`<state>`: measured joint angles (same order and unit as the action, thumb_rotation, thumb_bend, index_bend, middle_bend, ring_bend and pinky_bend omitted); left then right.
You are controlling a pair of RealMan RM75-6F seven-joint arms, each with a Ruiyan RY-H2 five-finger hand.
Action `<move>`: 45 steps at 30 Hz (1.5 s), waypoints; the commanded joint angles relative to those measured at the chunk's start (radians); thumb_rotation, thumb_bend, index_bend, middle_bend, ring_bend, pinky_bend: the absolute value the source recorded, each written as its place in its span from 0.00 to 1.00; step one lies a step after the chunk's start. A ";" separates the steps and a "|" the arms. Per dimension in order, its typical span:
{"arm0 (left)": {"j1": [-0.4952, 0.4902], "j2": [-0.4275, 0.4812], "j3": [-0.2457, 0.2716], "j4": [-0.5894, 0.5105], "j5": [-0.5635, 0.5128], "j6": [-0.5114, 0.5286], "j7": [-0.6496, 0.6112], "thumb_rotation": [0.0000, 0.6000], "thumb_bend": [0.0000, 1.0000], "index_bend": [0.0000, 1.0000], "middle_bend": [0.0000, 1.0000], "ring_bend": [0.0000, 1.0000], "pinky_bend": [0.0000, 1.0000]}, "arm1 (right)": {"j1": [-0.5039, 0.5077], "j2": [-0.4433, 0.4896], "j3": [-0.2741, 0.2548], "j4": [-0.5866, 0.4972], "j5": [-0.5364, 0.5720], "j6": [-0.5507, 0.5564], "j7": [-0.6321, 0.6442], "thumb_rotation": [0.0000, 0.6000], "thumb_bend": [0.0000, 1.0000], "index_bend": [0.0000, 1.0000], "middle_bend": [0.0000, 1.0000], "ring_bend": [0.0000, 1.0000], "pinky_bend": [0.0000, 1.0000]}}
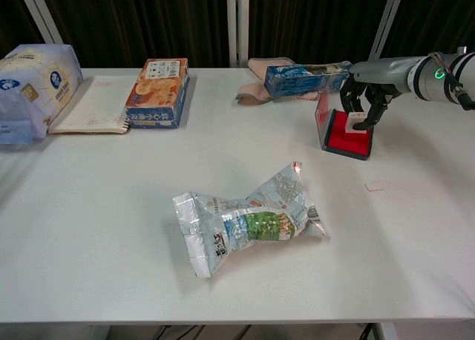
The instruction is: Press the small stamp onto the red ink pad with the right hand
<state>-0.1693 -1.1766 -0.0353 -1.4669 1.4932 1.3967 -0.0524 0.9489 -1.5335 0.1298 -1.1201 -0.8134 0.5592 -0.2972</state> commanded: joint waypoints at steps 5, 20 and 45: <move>0.001 0.000 0.001 -0.006 0.003 0.003 0.003 0.19 0.00 0.00 0.07 0.08 0.17 | -0.036 0.111 0.020 -0.150 -0.067 0.067 0.048 1.00 0.32 0.78 0.67 0.74 0.98; 0.002 -0.006 0.007 -0.020 0.016 0.011 0.016 0.18 0.00 0.00 0.07 0.08 0.17 | -0.151 0.290 -0.076 -0.357 -0.204 0.062 0.142 1.00 0.32 0.79 0.66 0.74 0.98; 0.005 -0.005 0.008 -0.013 0.013 0.013 0.011 0.19 0.00 0.00 0.07 0.08 0.17 | -0.164 0.207 -0.098 -0.254 -0.339 0.016 0.237 1.00 0.29 0.72 0.61 0.74 0.98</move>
<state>-0.1647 -1.1813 -0.0272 -1.4800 1.5064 1.4094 -0.0415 0.7853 -1.3267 0.0322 -1.3743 -1.1513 0.5760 -0.0616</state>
